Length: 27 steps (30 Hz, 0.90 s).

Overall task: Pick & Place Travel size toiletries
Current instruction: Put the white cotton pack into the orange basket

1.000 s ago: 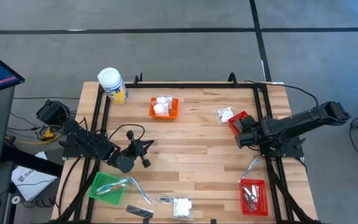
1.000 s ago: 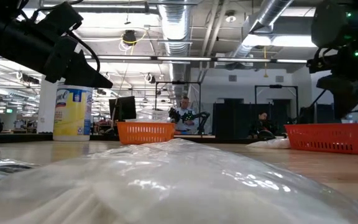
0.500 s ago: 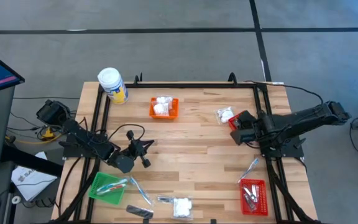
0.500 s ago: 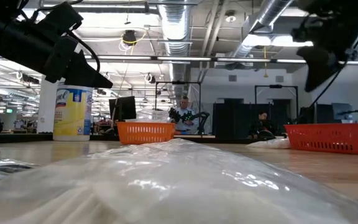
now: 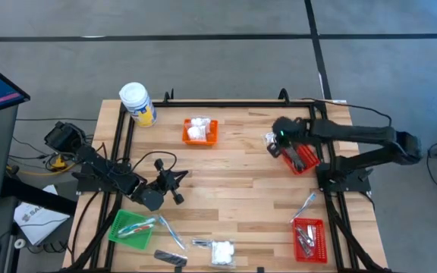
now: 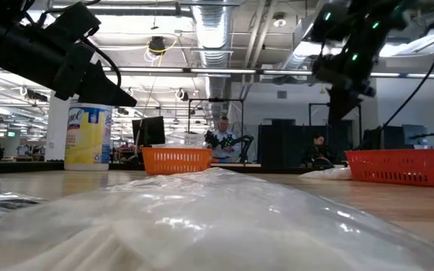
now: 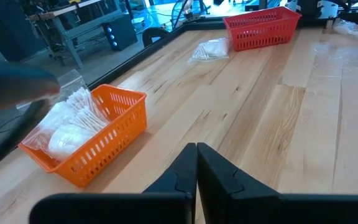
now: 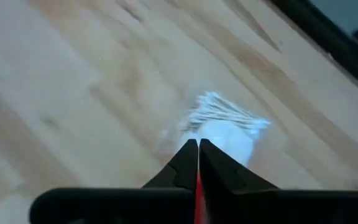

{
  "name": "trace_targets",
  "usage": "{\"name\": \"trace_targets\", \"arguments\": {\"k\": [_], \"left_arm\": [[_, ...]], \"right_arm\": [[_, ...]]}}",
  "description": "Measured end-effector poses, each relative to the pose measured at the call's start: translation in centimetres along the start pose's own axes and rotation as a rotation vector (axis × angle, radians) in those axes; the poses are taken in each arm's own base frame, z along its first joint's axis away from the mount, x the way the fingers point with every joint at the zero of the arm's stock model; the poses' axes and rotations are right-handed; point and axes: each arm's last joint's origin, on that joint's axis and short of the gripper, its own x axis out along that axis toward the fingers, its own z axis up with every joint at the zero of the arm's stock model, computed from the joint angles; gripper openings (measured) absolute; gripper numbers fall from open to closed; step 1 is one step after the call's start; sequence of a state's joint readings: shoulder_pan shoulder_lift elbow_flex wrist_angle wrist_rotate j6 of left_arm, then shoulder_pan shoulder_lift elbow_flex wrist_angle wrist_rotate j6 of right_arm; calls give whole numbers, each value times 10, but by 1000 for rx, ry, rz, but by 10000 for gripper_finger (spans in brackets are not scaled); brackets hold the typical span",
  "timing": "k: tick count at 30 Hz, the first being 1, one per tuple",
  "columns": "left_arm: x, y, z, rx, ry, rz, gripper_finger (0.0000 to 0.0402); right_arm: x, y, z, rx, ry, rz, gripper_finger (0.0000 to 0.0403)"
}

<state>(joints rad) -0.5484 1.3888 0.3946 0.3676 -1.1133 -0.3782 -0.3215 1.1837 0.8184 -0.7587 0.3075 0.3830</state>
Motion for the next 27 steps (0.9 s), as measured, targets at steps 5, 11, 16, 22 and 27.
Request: {"name": "trace_targets", "arguments": {"k": [5, 11, 16, 22, 27], "left_arm": [[0, 0, 0, 1, 0, 0, 5], [0, 0, 0, 2, 0, 0, 6], [0, -1, 0, 0, 7, -18, 6], [0, -1, 0, 0, 8, -21, 6], [0, -1, 0, 0, 8, -21, 6]], "right_arm": [[32, -21, 25, 16, 110, -27, 3], [65, -13, 56, -42, 202, -31, 2], [93, 1, 63, -85, 333, -38, 1], [115, 10, 59, -74, 429, -31, 1], [128, 13, 54, -45, 484, 7, 1]]}}
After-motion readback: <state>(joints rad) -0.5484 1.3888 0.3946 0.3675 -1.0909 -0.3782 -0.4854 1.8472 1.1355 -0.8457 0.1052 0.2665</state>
